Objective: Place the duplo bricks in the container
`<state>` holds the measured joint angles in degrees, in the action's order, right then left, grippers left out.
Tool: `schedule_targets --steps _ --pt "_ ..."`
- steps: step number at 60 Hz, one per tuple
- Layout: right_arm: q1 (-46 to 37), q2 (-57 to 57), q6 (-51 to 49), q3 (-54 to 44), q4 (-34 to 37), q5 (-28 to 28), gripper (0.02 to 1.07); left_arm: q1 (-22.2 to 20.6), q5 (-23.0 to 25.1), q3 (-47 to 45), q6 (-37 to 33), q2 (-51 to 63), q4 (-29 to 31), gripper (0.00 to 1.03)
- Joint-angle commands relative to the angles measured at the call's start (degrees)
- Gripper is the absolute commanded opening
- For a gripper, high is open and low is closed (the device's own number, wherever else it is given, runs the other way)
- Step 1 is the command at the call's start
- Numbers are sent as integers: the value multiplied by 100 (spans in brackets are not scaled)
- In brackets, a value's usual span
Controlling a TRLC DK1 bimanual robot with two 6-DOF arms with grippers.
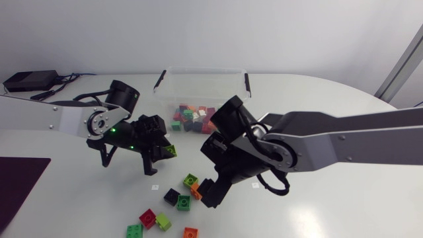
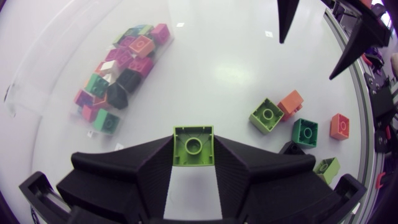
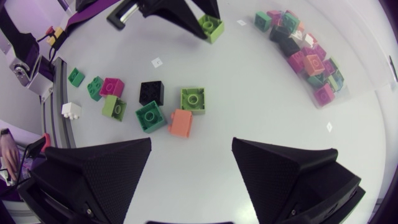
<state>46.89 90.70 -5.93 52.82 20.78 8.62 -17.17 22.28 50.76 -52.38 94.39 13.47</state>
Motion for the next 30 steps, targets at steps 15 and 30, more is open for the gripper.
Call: schedule_targets --steps 15,30 --pt "408 713 479 370 155 -326 91 416 206 382 993 -729 182 19" --pt "479 1275 725 915 463 -467 81 539 215 883 1722 -773 112 19"
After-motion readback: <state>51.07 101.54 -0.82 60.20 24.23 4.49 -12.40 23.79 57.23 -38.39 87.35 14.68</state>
